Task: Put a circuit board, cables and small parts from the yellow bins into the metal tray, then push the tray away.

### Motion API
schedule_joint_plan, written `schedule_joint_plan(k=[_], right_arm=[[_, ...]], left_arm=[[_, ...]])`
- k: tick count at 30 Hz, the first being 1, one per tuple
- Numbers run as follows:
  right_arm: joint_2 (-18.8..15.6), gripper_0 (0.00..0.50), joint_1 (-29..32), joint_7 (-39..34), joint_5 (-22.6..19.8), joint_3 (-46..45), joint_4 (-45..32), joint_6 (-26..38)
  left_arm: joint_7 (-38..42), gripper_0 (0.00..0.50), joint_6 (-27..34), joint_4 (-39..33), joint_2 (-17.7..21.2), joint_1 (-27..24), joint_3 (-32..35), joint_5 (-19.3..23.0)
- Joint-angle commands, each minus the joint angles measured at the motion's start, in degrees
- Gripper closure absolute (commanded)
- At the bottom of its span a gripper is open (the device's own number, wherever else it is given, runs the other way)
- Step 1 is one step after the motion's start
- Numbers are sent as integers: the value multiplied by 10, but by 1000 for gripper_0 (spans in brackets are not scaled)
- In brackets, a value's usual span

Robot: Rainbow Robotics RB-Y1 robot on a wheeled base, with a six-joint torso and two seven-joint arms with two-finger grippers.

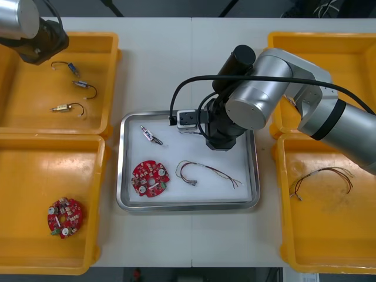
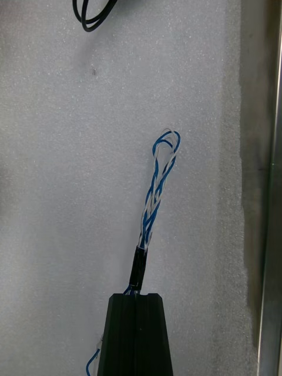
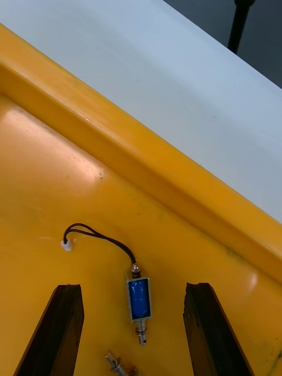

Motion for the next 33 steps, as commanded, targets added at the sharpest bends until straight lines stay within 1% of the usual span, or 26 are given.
schedule_joint_plan(k=[1,2,3,4,5,11,13,15,18,20,25,27,31,33], right_arm=[[8,332,0,-2,-8,7,-5,-6],[8,207,0,-4,-10,7,-4,-5],[8,154,0,-5,-11,7,-4,-5],[7,57,0,-7,-12,7,-4,-5],[8,0,0,-11,-16,7,-4,-4],[2,0,0,-27,-36,-2,-10,5],[0,0,0,-33,-39,-11,-18,14],[-2,0,0,-54,-46,-22,-26,27],[-3,0,-1,-104,-47,-48,-50,63],[-3,0,-1,-147,-45,-72,-73,100],[-9,0,0,-232,-47,-119,-102,168],[-18,0,0,-277,-50,-140,-117,197],[-36,0,0,-340,-55,-166,-139,235],[-51,0,-1,-378,-58,-180,-153,258]], left_arm=[[74,0,-33,14,-14,-32,-27,-17],[76,0,-39,19,-18,-32,-32,-23],[78,0,-42,22,-20,-32,-34,-24],[80,0,-51,31,-23,-32,-41,-25],[80,0,-62,39,-28,-32,-47,-27],[89,0,-99,70,-40,-32,-68,-31],[91,0,-102,72,-42,-32,-69,-32],[94,0,-102,72,-43,-32,-72,-33],[99,0,-108,72,-46,-32,-79,-34],[103,0,-112,72,-47,-32,-90,-38],[110,0,-113,73,-47,-32,-109,-45],[111,0,-114,76,-47,-32,-113,-49],[111,0,-115,81,-49,-31,-121,-52],[112,0,-127,91,-53,-29,-127,-52]])
